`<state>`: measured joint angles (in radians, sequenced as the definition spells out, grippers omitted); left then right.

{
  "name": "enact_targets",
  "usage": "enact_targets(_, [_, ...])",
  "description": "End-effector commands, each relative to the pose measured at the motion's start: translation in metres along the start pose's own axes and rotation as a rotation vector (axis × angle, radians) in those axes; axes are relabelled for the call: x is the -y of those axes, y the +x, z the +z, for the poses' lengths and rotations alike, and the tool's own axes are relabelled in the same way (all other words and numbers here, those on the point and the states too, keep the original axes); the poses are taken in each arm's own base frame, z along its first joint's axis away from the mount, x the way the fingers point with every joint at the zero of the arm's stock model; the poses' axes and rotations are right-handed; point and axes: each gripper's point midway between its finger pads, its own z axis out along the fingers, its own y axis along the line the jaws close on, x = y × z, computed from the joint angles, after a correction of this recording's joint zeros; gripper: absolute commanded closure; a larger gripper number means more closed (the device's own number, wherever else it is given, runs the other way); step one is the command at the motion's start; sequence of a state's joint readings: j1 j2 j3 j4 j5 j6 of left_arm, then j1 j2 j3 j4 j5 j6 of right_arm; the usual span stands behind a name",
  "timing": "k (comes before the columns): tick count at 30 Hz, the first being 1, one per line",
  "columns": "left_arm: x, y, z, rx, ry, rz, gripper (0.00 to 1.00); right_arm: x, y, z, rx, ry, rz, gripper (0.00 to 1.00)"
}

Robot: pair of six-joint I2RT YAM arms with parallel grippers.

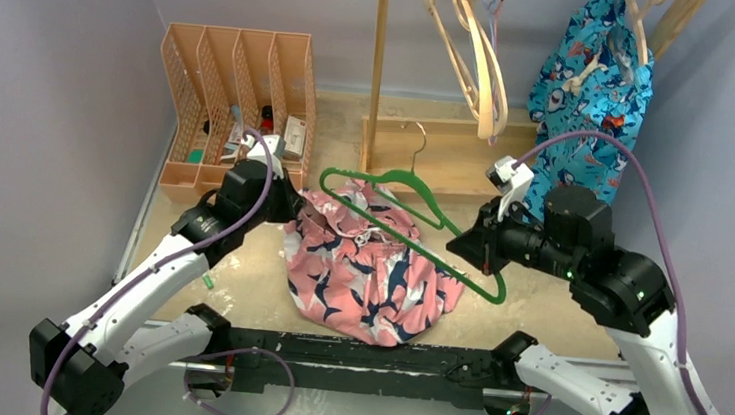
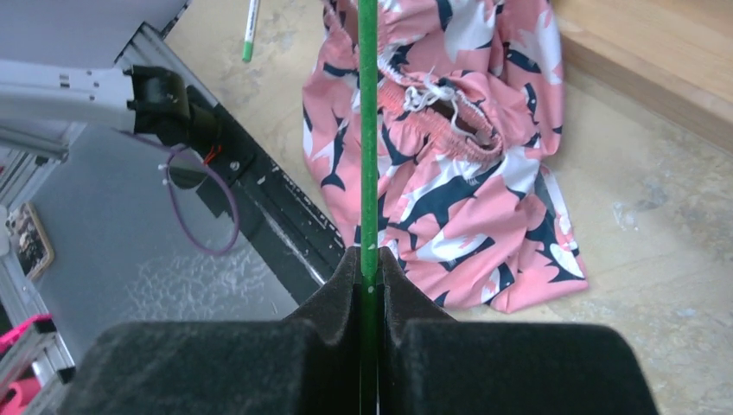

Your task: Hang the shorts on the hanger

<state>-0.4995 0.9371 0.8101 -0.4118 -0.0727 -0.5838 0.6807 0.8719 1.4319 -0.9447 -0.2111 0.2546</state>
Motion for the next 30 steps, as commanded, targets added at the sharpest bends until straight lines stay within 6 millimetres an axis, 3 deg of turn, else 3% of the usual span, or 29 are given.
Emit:
enact_targets(1, [0.019,-0.026,-0.007,0.046,0.051,-0.036,1.0,-0.014,0.013,-0.001,-0.01,-0.103,-0.031,1.0])
enact_targets(11, [0.023,-0.031,-0.012,0.047,0.058,-0.033,1.0,-0.017,0.021,0.018,-0.033,-0.161,-0.08,1.0])
enact_targets(16, [0.031,-0.032,-0.018,0.038,0.097,-0.035,1.0,0.0,0.024,0.033,-0.047,-0.094,-0.107,1.0])
enact_targets(20, [0.046,-0.04,-0.027,0.034,0.154,-0.052,1.0,0.017,0.019,0.044,-0.02,-0.015,-0.15,1.0])
enact_targets(25, [0.073,-0.057,-0.047,0.063,0.278,-0.096,1.0,0.013,-0.003,0.053,0.084,-0.048,-0.234,1.0])
enact_targets(30, [0.11,-0.096,-0.075,0.13,0.415,-0.121,1.0,0.025,-0.02,0.068,0.183,0.001,-0.322,1.0])
